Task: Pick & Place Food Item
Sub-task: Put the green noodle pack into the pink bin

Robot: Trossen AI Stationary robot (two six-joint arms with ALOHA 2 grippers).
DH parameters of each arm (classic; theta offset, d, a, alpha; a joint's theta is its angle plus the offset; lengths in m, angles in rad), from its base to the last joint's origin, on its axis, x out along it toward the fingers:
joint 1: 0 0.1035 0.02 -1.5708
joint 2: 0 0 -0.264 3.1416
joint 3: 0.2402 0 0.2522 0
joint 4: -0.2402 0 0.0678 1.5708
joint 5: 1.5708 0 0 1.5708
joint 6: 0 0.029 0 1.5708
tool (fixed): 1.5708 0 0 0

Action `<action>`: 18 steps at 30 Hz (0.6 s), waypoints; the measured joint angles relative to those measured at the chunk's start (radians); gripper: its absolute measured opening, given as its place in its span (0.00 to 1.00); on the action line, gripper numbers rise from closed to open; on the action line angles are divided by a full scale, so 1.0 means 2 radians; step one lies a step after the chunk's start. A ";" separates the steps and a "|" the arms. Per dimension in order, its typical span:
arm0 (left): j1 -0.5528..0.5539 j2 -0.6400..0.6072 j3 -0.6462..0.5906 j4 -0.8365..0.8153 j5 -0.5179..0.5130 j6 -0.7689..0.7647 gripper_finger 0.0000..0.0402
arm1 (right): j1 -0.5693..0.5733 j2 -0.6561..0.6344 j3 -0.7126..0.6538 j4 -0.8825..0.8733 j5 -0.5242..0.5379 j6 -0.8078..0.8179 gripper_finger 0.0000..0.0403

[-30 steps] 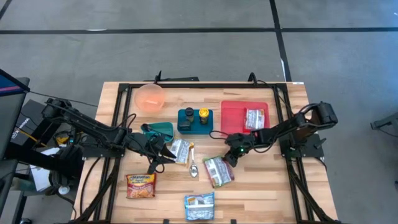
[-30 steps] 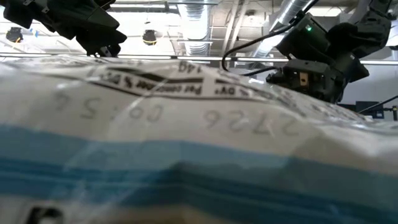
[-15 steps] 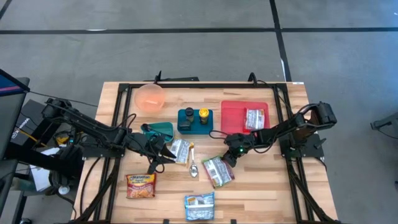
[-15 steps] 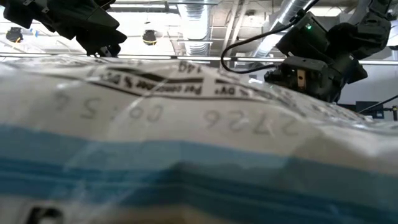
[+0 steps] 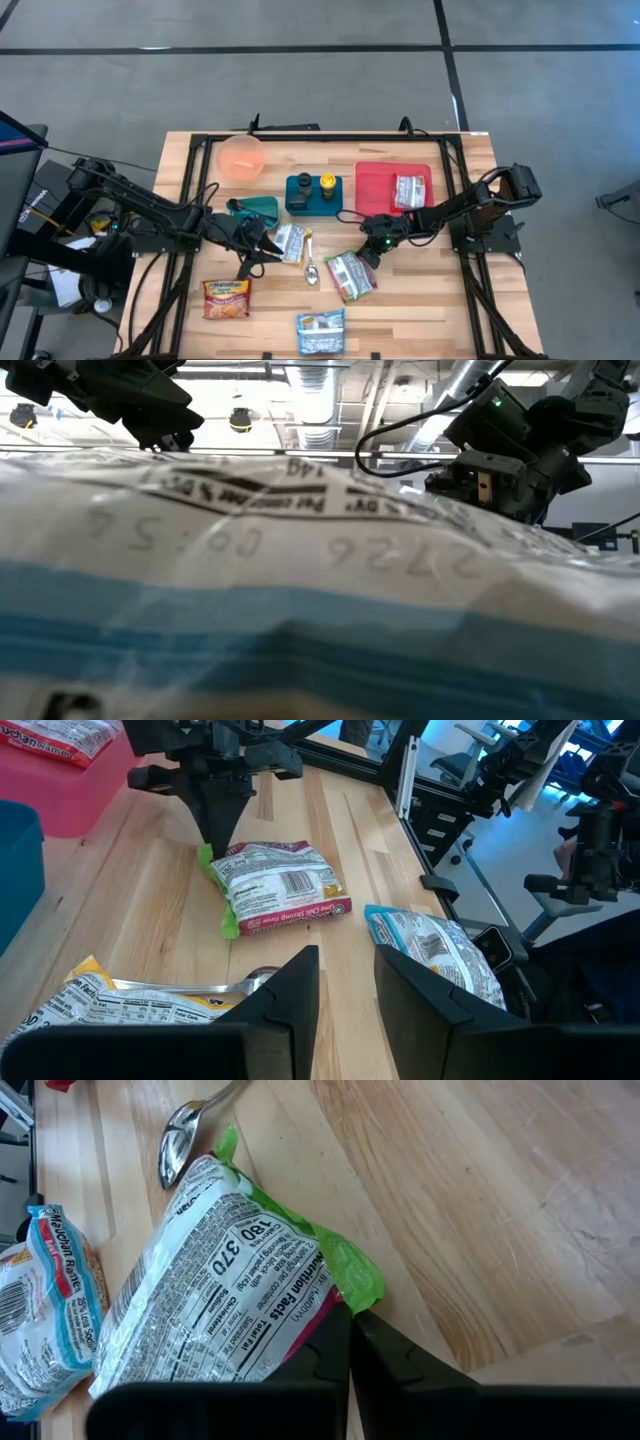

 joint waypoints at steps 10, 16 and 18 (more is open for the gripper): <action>0.000 0.000 0.000 0.000 0.000 0.000 0.24 | 0.000 -0.016 0.000 0.000 0.000 -0.007 0.00; 0.000 0.000 0.000 0.000 0.000 0.000 0.24 | 0.000 -0.058 0.000 -0.017 0.009 -0.017 0.00; 0.000 0.000 0.000 0.000 0.000 0.000 0.24 | 0.003 -0.075 0.000 -0.036 0.023 -0.021 0.00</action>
